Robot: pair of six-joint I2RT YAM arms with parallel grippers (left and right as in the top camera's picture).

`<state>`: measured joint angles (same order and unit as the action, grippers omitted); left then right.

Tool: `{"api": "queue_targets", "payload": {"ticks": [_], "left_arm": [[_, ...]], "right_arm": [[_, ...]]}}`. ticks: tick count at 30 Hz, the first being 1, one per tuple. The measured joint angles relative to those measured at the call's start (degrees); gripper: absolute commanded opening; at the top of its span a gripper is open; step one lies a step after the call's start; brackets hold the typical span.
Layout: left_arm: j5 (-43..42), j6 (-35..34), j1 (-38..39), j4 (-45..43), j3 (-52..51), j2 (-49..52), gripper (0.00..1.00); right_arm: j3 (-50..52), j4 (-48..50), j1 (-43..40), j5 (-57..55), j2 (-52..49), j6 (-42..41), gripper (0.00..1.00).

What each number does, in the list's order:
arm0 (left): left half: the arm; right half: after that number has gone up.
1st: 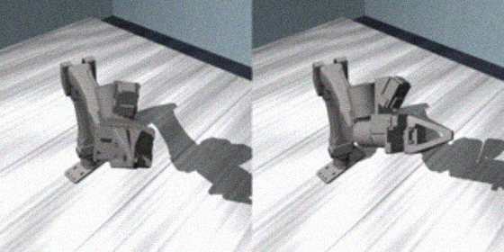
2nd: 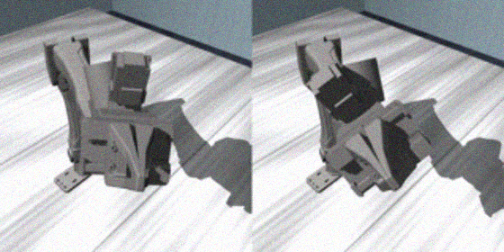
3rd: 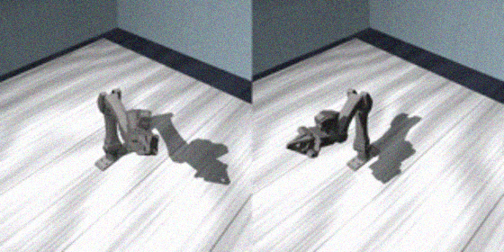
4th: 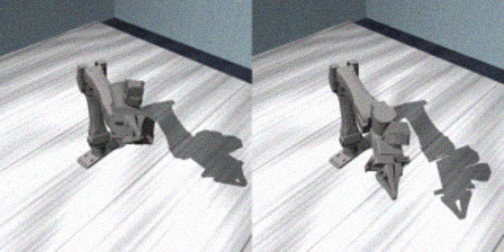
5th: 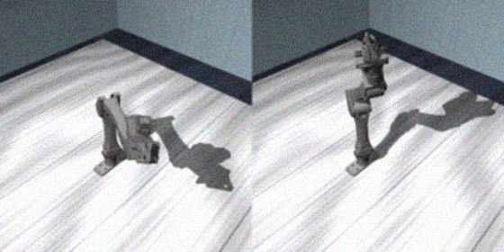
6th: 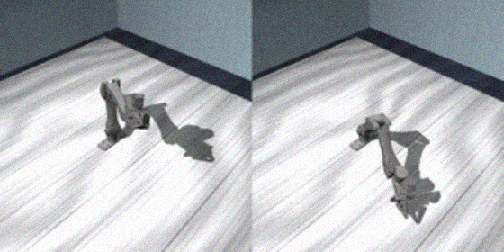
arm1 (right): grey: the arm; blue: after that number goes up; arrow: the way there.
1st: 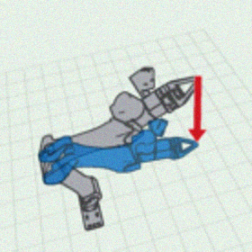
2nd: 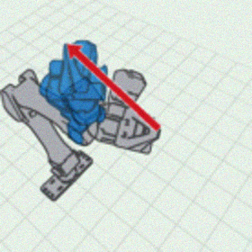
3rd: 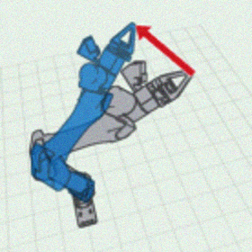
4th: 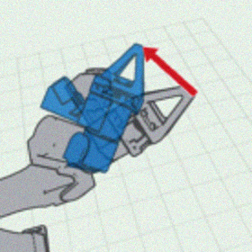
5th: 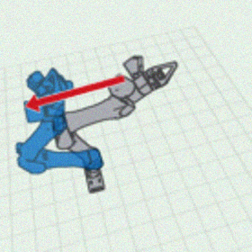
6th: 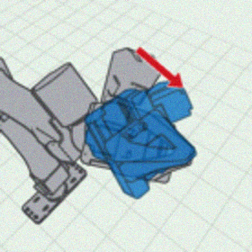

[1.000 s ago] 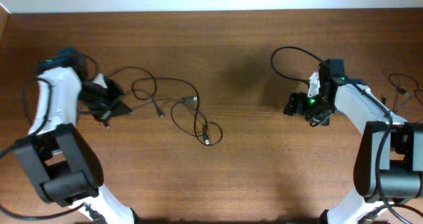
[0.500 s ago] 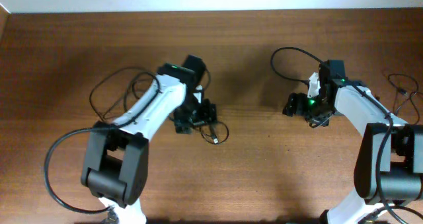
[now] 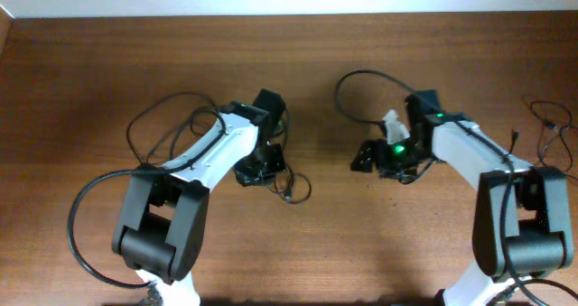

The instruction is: Untangle cables

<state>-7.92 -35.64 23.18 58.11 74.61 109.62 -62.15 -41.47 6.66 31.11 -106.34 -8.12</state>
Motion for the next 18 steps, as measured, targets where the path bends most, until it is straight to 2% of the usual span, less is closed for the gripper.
{"api": "queue_targets", "payload": {"ticks": [2, 5, 7, 11, 15, 18], "left_arm": [[-3.02, 0.96, -2.43, -0.11, 0.0, 0.0, 0.0], [-13.29, 5.31, -6.91, -0.13, 0.02, 0.0, 0.0], [-24.2, 8.81, -11.76, -0.13, 0.02, 0.0, 0.0], [-39.52, 11.65, -17.88, -0.13, 0.02, 0.0, 0.0], [-48.24, 12.15, -19.78, -0.13, 0.02, 0.0, 0.0], [-51.15, 12.28, -19.82, -0.15, 0.02, 0.0, 0.0]], "right_arm": [[0.28, 0.85, 4.37, 0.98, 0.0, 0.02, 0.86], [0.55, 1.46, 7.89, 2.89, -0.02, -0.42, 0.86], [0.61, 1.64, 10.75, 7.45, -0.11, -0.52, 0.84], [0.68, 1.9, 10.97, 13.4, -0.11, -0.83, 0.67], [0.9, 5.62, 11.21, 14.36, -0.11, -1.03, 0.66], [1.22, 12.63, 12.57, 14.27, -0.17, -1.36, 0.66]]}}
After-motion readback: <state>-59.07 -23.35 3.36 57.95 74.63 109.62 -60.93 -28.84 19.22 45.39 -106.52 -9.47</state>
